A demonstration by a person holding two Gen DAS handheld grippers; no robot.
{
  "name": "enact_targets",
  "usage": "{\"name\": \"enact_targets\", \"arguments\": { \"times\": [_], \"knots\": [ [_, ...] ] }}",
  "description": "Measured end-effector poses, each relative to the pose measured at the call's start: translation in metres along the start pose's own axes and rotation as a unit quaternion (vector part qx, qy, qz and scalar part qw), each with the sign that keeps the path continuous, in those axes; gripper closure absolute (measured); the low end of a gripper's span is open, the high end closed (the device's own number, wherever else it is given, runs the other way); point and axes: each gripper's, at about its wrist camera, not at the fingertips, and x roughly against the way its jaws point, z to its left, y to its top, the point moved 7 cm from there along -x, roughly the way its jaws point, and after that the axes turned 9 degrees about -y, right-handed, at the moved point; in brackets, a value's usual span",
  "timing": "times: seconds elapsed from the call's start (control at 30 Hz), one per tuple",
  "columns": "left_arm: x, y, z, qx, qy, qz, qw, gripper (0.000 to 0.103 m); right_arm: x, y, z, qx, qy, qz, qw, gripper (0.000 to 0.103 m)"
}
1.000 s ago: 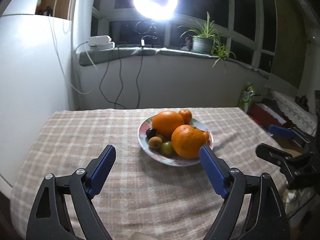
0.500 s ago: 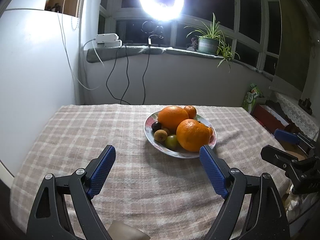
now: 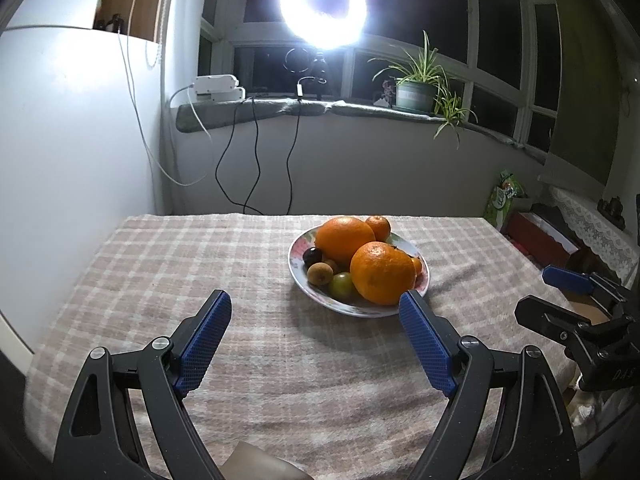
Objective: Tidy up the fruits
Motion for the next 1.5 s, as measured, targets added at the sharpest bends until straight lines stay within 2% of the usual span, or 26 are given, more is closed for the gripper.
{"name": "enact_targets", "arguments": {
  "times": [1.5],
  "knots": [
    [-0.006,-0.01,0.006,0.011,-0.005,0.006,0.9999,0.017,-0.011,-0.008,0.006,-0.003,0.002,0.016,1.0,0.0]
  ]
}}
